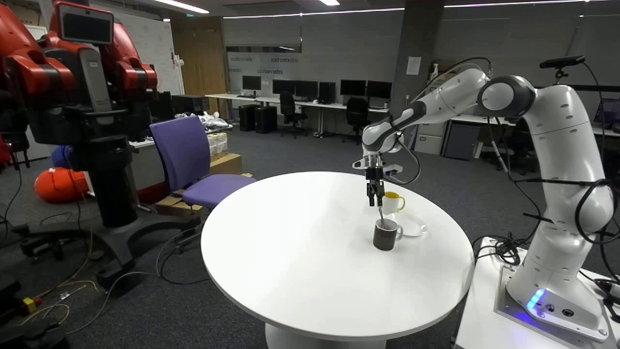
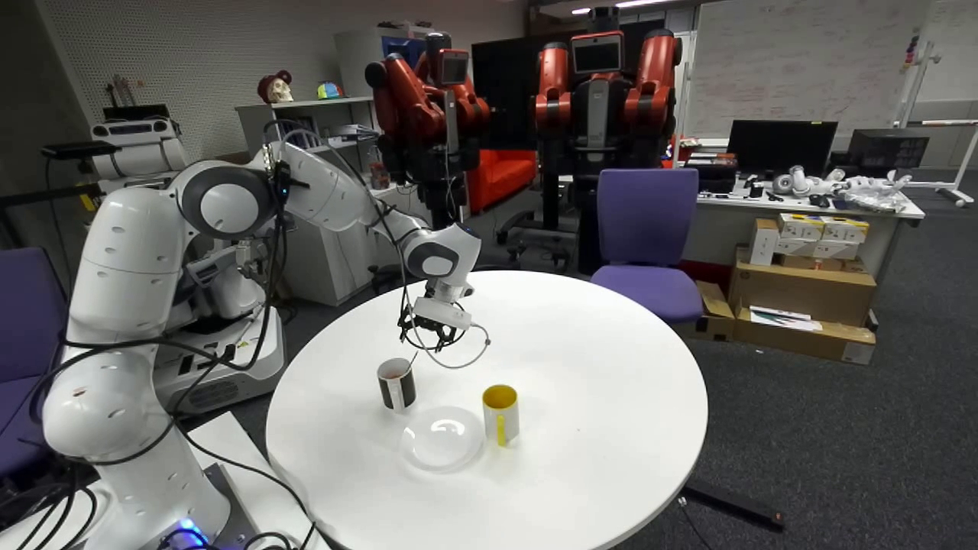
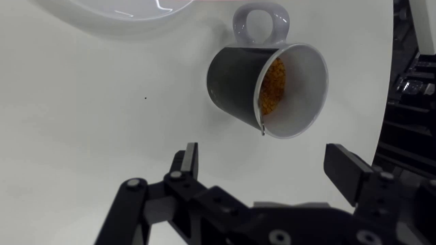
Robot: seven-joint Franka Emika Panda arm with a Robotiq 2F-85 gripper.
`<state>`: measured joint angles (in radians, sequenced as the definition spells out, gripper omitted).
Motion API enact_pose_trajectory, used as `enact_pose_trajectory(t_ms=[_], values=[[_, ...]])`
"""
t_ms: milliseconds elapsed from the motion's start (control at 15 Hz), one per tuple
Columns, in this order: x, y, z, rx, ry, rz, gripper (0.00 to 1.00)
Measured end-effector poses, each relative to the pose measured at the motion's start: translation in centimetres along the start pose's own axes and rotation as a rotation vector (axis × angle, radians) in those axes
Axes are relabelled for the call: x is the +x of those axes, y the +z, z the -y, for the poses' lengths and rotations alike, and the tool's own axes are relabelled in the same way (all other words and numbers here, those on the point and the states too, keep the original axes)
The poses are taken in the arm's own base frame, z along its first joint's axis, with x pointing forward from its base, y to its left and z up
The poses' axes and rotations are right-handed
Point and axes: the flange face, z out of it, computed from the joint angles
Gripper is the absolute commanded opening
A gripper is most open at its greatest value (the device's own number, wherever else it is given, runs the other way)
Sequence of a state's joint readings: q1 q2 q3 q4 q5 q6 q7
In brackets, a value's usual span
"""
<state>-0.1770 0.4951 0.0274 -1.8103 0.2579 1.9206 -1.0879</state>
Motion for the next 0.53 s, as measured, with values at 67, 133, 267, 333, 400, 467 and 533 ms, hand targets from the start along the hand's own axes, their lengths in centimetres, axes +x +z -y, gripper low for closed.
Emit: enact_pose_trajectory(t_ms=[67, 133, 267, 333, 400, 467, 533], values=[[0.1, -0.2, 0.2, -0.005, 0.003, -0.002, 1.0], [0.1, -0.3, 0.5, -0.009, 0.004, -0.002, 1.0], [0.0, -0.4, 1.1, -0.017, 0.006, -0.004, 1.0], [-0.2, -0.4, 1.4, -0.02, 0.007, -0.004, 1.0], [-0.5, -0.4, 1.8, -0.023, 0.008, -0.005, 1.0], [-0.8, -0.3, 2.1, -0.026, 0.01, -0.005, 1.0], [-1.2, -0.2, 2.5, -0.03, 0.012, -0.005, 1.0]])
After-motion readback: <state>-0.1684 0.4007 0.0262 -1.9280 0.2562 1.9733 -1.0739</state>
